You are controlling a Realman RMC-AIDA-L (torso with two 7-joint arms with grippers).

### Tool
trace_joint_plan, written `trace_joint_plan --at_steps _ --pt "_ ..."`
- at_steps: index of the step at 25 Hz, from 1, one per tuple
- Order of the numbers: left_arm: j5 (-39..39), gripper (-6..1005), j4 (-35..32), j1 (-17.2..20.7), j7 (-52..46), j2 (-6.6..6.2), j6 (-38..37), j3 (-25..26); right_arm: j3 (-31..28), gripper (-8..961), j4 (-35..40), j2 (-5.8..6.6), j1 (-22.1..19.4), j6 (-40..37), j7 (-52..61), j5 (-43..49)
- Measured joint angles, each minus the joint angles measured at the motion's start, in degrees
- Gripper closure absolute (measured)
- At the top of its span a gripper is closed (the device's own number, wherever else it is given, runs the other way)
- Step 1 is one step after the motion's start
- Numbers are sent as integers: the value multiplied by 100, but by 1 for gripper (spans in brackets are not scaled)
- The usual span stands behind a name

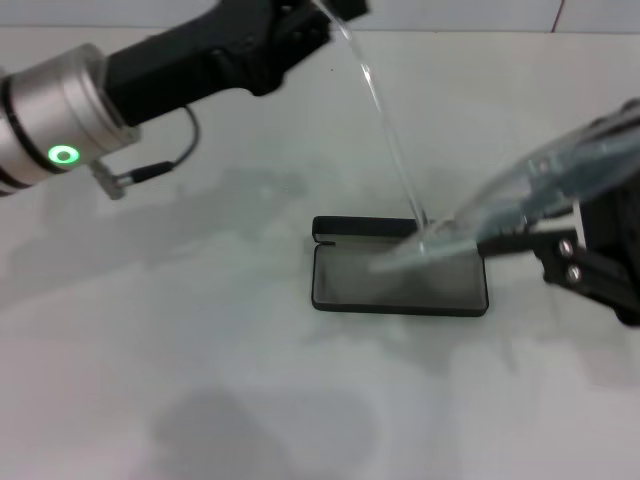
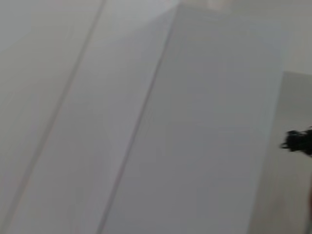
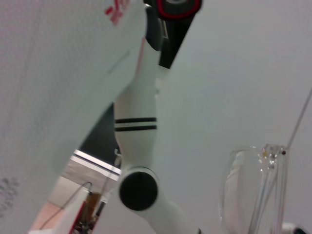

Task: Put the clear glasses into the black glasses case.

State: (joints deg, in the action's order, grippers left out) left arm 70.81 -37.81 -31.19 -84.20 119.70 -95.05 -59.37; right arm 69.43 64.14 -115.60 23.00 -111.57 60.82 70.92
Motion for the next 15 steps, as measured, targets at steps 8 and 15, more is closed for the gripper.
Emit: trace_joint_plan --at_steps 8,15 --pt "-428 891 19 -145 16 0 -177 -570 -24 897 -754 68 512 218 -114 139" --pt "-432 891 19 -169 47 0 -401 -573 -27 897 -834 42 483 468 -134 264"
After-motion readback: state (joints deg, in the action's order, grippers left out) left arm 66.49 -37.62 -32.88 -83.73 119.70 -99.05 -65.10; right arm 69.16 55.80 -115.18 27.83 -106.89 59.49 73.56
